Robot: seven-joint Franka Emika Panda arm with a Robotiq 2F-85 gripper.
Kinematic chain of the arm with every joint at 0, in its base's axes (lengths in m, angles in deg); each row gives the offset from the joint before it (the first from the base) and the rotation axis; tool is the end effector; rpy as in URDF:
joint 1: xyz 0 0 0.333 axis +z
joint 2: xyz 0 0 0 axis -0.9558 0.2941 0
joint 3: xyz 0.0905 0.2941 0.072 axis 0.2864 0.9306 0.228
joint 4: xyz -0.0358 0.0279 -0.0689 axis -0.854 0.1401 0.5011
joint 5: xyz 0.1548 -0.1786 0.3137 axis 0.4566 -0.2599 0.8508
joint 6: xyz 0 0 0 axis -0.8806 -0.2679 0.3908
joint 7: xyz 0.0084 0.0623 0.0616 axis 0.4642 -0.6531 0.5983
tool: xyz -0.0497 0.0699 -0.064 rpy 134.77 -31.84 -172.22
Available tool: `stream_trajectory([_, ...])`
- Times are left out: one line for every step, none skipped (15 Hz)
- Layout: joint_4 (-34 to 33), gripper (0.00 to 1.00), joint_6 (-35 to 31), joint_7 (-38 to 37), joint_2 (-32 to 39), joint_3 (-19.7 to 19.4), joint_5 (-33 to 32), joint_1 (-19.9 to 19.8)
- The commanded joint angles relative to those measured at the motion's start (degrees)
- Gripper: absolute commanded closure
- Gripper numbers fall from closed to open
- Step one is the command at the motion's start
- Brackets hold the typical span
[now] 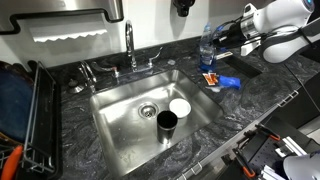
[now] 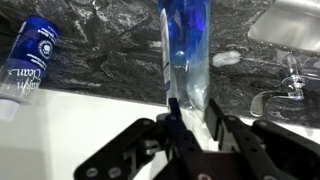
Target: Pick up the bottle from the sink and put it on the counter
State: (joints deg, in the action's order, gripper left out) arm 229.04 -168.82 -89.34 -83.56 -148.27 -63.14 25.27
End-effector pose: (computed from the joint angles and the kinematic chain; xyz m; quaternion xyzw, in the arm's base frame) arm 0.4908 -0.0987 0.3573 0.9106 0.0687 0.4062 0.0331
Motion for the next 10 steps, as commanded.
stream_trajectory([-2.24, 0.93, 0.37, 7.03, -3.78, -5.57, 3.78, 6.01])
stream_trajectory([-2.54, 0.93, 0.37, 8.71, -4.63, -7.50, 4.89, 8.13])
stream_trajectory([-2.89, 0.93, 0.39, 10.33, -5.61, -9.55, 6.03, 10.44])
stream_trajectory([-3.31, 0.93, 0.40, 12.05, -6.67, -11.84, 7.26, 13.03])
stream_trajectory([-4.02, 0.93, 0.11, 13.98, -7.76, -14.23, 8.66, 15.84])
stream_trajectory([-4.88, 0.93, 0.06, 15.57, -8.44, -16.57, 10.03, 18.54])
stream_trajectory([-5.84, 0.93, -0.13, 17.20, -9.41, -19.08, 11.40, 21.42])
stream_trajectory([-6.81, 0.93, -0.19, 18.56, -10.16, -21.51, 12.84, 24.32])
stream_trajectory([-7.91, 0.93, -0.47, 19.77, -11.23, -23.86, 14.11, 27.11])
stream_trajectory([-8.97, 0.93, -0.86, 20.80, -12.31, -26.08, 15.27, 29.80])
